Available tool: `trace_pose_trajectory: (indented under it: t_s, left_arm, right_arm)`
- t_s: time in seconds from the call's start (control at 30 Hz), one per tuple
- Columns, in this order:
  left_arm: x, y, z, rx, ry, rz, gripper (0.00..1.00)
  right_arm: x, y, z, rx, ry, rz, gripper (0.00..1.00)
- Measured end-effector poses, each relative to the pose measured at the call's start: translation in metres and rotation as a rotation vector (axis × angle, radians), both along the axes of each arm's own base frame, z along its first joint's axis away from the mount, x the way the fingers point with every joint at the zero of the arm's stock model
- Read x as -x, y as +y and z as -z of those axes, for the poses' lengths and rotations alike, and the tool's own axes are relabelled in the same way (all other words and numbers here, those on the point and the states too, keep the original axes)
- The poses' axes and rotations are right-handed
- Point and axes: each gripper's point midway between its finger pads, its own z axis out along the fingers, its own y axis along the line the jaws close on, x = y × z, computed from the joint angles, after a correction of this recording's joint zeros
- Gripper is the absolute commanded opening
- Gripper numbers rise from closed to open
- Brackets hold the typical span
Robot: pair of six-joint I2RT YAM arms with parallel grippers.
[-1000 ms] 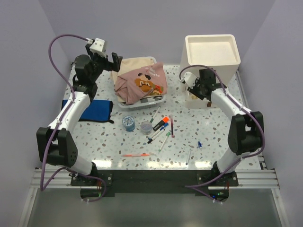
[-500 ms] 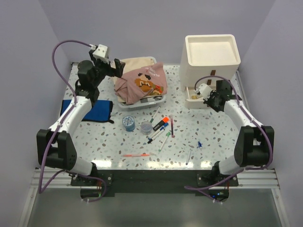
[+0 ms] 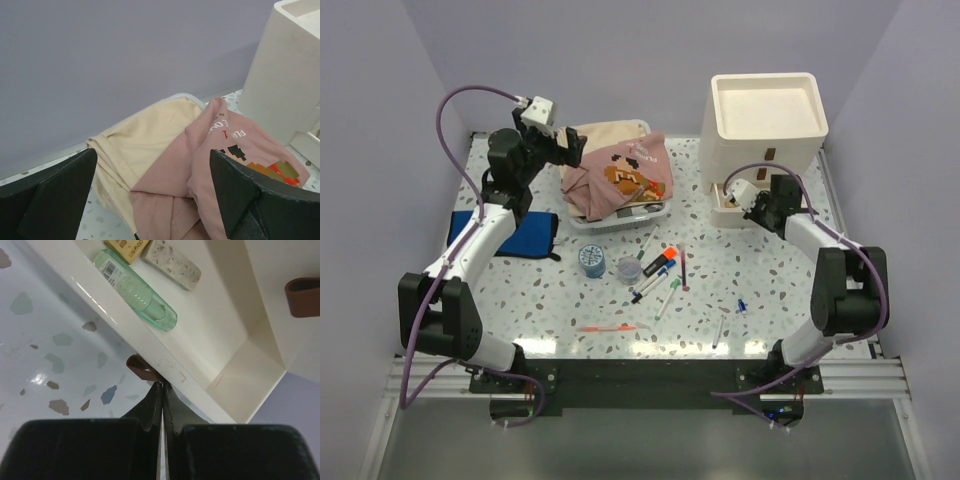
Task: Sort the stationery into containers
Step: Close the drawer in the storage box.
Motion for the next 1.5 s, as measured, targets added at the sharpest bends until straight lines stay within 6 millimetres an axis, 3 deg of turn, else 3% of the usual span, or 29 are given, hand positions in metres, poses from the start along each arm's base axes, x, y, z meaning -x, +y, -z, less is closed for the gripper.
trace_pose_trajectory:
  t_s: [0.4, 0.63, 1.0, 1.47, 1.5]
  left_arm:
    - [0.000, -0.004, 0.009, -0.040, 0.014, 0.000, 1.00]
    - [-0.002, -0.003, 0.017, -0.057, 0.029, -0.005, 1.00]
    - [-0.006, -0.013, 0.037, -0.073, 0.069, 0.010, 1.00]
    - [-0.007, -0.018, 0.043, -0.077, 0.080, 0.015, 1.00]
    - [-0.007, -0.018, 0.043, -0.077, 0.080, 0.014, 1.00]
  right_arm:
    - [-0.063, 0.002, -0.002, -0.009, -0.150, 0.004, 0.00]
    - [-0.083, 0.004, -0.007, -0.021, -0.236, -0.003, 0.00]
    - [-0.088, 0.006, -0.003, -0.034, -0.318, -0.003, 0.00]
    - [-0.093, 0.007, -0.002, -0.064, -0.350, 0.053, 0.00]
    - [-0.092, 0.007, -0.002, -0.068, -0.347, 0.064, 0.10]
